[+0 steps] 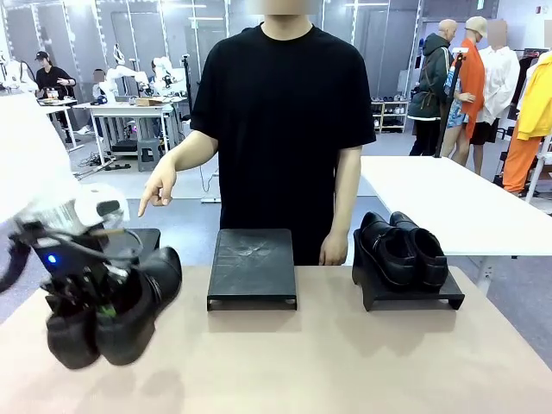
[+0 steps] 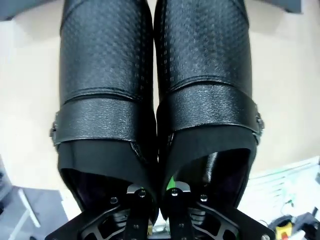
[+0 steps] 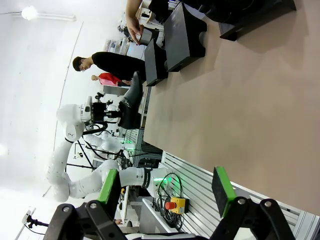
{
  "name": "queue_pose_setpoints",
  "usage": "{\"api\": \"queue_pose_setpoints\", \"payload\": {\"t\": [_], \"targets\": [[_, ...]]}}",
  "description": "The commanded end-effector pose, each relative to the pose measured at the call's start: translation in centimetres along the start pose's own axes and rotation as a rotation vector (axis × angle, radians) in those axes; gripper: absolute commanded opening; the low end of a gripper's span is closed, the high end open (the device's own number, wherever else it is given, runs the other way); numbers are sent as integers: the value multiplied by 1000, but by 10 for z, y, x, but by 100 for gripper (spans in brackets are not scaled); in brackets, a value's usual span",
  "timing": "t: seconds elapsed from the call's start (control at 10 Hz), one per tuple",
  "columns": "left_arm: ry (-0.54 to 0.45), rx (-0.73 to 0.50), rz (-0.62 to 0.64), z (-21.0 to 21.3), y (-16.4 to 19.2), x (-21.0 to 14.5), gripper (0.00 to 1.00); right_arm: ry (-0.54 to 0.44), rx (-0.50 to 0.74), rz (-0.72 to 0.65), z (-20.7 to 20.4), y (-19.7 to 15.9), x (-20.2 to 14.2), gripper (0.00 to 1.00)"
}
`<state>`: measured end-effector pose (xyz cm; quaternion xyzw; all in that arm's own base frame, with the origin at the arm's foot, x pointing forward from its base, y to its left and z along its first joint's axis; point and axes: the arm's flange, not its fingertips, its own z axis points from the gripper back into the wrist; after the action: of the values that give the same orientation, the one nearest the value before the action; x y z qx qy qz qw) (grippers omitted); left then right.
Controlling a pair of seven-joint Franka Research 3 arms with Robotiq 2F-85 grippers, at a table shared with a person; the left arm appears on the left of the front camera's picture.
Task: Place the shoes on the stand as instructed by the person.
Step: Pick up another pair of Shoes and place it on the Shoes Stand indicated by the person.
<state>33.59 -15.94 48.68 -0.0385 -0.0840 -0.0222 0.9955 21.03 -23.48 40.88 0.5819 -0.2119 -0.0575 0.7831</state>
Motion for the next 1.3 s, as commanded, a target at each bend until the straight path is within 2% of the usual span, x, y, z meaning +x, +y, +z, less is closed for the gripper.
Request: {"api": "queue_pose_setpoints", "payload": {"t": [0.0, 0.4, 0.7, 0.9, 1.0, 1.2], "targets": [[-52, 33, -46, 24, 18, 31, 0, -11, 14, 23, 1, 2, 1, 93], [-97, 25, -133, 37, 70, 98, 0, -11, 14, 23, 1, 2, 1, 93], [-74, 68, -118, 31, 93, 141, 0, -11, 14, 23, 1, 2, 1, 93], [-73, 50, -129, 38, 91, 146, 0, -11, 14, 23, 1, 2, 1, 93], [-51, 48, -98, 20, 96, 135, 0, -11, 14, 23, 1, 2, 1, 93], [-51, 48, -98, 20, 96, 135, 0, -11, 14, 23, 1, 2, 1, 93]]}}
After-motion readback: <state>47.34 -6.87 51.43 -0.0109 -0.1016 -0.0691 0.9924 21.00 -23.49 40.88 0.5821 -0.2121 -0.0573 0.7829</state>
